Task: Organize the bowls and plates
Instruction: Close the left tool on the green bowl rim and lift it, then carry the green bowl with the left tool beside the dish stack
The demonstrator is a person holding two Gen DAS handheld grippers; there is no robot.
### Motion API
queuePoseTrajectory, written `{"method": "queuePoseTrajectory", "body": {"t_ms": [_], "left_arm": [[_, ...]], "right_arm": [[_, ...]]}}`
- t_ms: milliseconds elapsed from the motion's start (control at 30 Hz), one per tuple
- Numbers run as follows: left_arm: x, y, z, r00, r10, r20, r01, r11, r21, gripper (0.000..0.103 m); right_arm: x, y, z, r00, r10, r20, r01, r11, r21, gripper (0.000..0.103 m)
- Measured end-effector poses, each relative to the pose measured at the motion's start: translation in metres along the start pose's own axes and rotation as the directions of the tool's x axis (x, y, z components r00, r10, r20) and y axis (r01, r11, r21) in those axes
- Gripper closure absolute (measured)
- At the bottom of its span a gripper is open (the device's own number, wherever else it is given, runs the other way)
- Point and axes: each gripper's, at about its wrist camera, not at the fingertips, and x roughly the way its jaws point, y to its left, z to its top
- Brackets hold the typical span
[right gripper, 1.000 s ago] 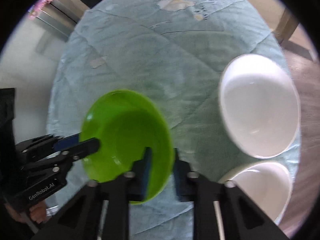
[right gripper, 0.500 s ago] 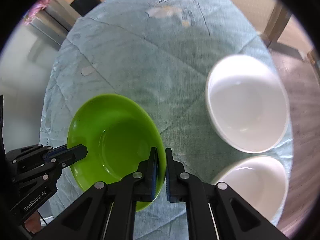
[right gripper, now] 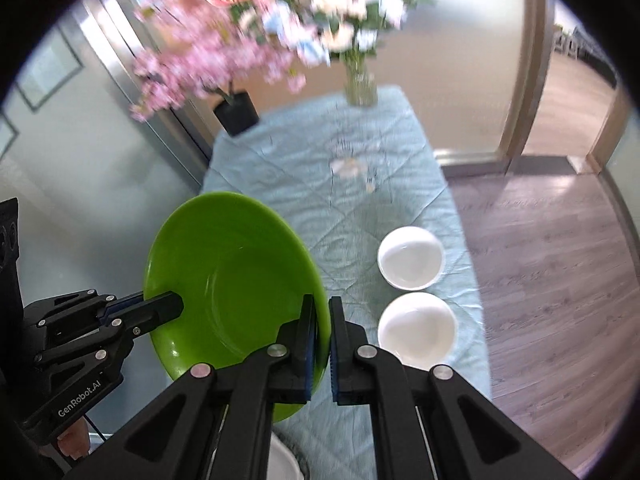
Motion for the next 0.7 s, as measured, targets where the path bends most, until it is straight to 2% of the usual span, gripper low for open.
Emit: {"method": "queuePoseTrajectory", "body": {"t_ms": [167,400,533,700], "left_arm": [[-0.066,-0.040,-0.031,1.000,0.013,0.026,-0.013,1.000,0.006,0.097],[-0.148,-0.101,-0.100,0.996,0.030,0.084,-0.033,0.999,0.028,0.098],[-0.166,-0.127,-0.136,0.996,0.018,0.086,-0.020,1.000,0.020,0.097],[-0.157,-0.145,-0.180,1.000,-0.019,0.020,0.019,1.000,-0.005,0.098]], "right_arm": [[-0.072,0.007,-0.042,0.998,0.012,0.065,-0.012,1.000,-0.001,0.099],[-0.134,0.010,-0.100,0.992,0.023,0.124,-0.019,0.999,-0.031,0.099],[-0.153,0.003,-0.128,0.991,0.020,0.131,-0.017,1.000,-0.021,0.099],[-0.147,-0.008,-0.159,0.997,0.011,0.076,-0.011,1.000,-0.006,0.099]]}}
